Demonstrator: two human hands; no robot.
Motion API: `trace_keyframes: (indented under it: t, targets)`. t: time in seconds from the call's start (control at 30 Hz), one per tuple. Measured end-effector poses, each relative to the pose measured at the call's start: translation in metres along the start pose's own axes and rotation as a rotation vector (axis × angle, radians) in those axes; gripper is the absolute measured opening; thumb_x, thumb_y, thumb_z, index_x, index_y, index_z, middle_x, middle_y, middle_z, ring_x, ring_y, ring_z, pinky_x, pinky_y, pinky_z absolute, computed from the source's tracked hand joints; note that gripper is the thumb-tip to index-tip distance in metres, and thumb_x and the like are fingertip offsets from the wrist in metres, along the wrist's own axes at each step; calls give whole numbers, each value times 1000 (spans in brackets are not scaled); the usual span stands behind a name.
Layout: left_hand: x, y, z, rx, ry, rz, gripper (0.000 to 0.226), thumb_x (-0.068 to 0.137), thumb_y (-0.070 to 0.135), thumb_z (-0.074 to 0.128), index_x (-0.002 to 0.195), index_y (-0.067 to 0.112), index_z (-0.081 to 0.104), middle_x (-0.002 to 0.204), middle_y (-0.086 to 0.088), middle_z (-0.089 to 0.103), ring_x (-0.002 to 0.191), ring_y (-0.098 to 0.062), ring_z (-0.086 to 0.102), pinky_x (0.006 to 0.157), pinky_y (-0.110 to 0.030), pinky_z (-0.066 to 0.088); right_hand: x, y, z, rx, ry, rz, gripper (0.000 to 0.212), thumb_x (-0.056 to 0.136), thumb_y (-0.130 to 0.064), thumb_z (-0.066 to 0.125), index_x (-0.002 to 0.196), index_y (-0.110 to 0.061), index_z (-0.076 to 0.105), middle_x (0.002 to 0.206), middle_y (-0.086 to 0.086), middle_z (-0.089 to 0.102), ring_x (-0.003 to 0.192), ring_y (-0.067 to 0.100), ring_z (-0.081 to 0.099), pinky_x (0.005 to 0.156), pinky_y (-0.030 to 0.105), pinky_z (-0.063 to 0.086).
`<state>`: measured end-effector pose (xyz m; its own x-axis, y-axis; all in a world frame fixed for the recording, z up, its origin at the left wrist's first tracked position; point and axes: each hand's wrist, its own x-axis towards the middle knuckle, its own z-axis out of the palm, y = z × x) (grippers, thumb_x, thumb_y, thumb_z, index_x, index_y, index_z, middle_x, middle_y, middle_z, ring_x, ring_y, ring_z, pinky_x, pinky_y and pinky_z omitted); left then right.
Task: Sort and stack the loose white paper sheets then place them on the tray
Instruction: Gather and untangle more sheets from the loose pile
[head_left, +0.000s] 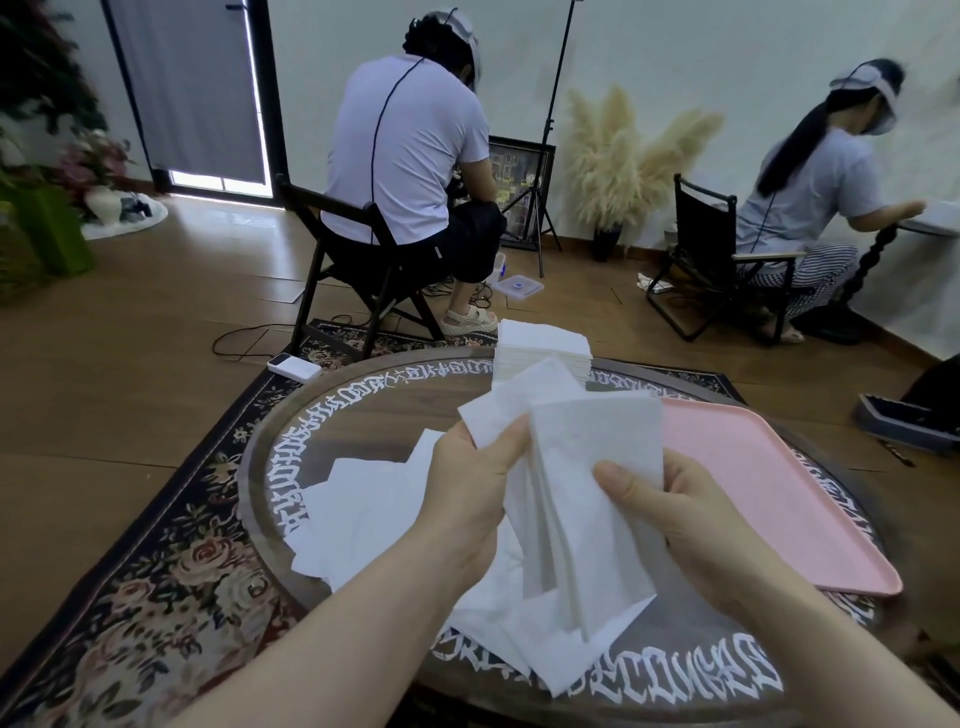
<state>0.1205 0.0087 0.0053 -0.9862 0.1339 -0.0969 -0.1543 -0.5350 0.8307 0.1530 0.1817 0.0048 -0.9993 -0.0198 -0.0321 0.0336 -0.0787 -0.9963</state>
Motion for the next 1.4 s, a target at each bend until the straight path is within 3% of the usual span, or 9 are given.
trace_keyframes:
  t: [0.2, 0.47, 0.77, 0.9, 0.97, 1.13, 1.2, 1.3, 1.4]
  targets:
    - [-3, 2, 3, -48, -44, 6, 23, 91, 12, 66, 113, 11, 67, 98, -3, 77, 85, -16, 74, 69, -27, 60, 2, 6, 3, -31, 54, -18, 39, 77, -24, 67, 112, -7, 68, 104, 10, 76, 92, 26, 73, 68, 29, 58]
    - [-4, 1, 4, -8, -42, 31, 16, 92, 11, 63, 107, 14, 69, 99, -3, 77, 91, -19, 73, 77, -31, 60, 1, 6, 6, -94, 115, -60, 49, 72, -36, 70, 114, -11, 67, 104, 7, 76, 95, 27, 73, 75, 35, 55]
    - [-5, 2, 5, -39, -72, 11, 18, 92, 14, 63, 110, 12, 69, 100, -5, 77, 89, -19, 73, 72, -30, 61, 0, 6, 7, -126, 122, -75, 47, 72, -38, 71, 112, -15, 68, 104, 5, 76, 95, 26, 72, 77, 38, 54]
    - [-10, 4, 5, -79, -140, 34, 41, 72, 28, 75, 109, 12, 68, 101, -6, 76, 89, -19, 74, 69, -27, 60, -1, 7, 7, -118, 121, -74, 46, 74, -37, 71, 114, -15, 68, 106, 4, 76, 98, 25, 72, 81, 39, 54]
    - [-10, 3, 5, -30, -131, 71, 47, 68, 20, 78, 112, 8, 67, 103, -9, 76, 93, -24, 73, 72, -30, 59, -2, 7, 9, -109, 117, -88, 47, 74, -35, 72, 116, -16, 67, 107, 3, 75, 99, 24, 72, 80, 37, 54]
    - [-6, 5, 3, -46, -89, 58, 29, 82, 3, 70, 110, 7, 68, 99, -9, 76, 85, -22, 74, 64, -28, 58, 0, -2, 10, 17, 158, -127, 66, 64, -23, 80, 125, -15, 56, 115, -1, 72, 103, 14, 70, 70, 22, 58]
    - [-6, 7, 3, -74, -106, 42, 31, 80, 6, 71, 111, 7, 67, 99, -8, 76, 84, -20, 74, 62, -27, 58, -1, -6, 11, 135, 123, -87, 53, 71, -16, 75, 121, -8, 60, 110, 6, 74, 94, 18, 73, 63, 23, 58]
    - [-7, 4, 4, -141, -125, 40, 42, 75, 18, 71, 115, 8, 66, 104, -9, 75, 87, -20, 73, 67, -28, 60, -3, -8, 14, 179, 210, -131, 25, 79, -10, 68, 104, -4, 68, 95, 7, 77, 75, 15, 73, 53, 21, 54]
    - [-11, -1, 6, -142, -145, 26, 22, 94, 14, 57, 115, 10, 64, 105, -8, 75, 92, -19, 72, 73, -31, 60, -3, -6, 15, 216, 310, -151, 11, 85, -8, 66, 96, -5, 67, 86, 4, 76, 67, 12, 70, 51, 21, 54]
